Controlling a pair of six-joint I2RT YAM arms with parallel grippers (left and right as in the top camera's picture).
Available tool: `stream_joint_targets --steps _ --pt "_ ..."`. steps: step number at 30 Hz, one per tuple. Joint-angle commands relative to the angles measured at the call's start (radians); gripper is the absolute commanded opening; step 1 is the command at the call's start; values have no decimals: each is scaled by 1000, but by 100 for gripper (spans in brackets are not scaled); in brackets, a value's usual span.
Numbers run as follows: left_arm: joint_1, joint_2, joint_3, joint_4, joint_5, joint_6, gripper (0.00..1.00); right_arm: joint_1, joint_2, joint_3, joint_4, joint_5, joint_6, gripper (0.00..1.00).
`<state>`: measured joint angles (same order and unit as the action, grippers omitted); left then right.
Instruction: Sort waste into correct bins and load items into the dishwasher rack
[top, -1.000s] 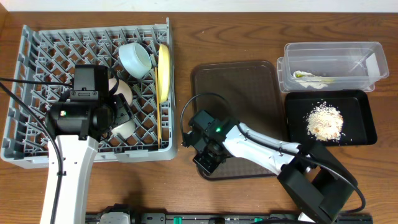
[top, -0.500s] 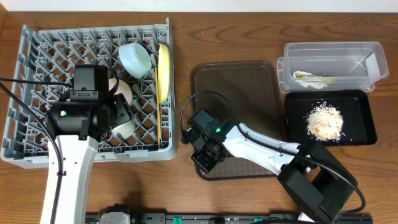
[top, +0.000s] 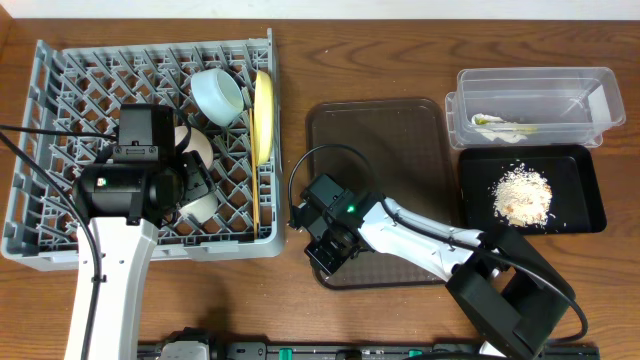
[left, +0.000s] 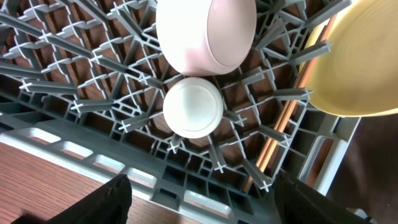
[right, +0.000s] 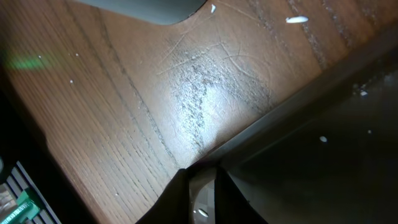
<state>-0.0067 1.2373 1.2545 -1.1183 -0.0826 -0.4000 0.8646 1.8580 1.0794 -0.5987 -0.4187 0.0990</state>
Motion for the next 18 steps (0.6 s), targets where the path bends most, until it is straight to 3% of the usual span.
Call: stream_joint_targets --steps 1,18 --pt "6 1 -3 -3 -15 -6 75 5 6 -2 17 -8 21 14" --pt "6 1 -3 -3 -16 -5 75 6 6 -2 54 -10 47 15"
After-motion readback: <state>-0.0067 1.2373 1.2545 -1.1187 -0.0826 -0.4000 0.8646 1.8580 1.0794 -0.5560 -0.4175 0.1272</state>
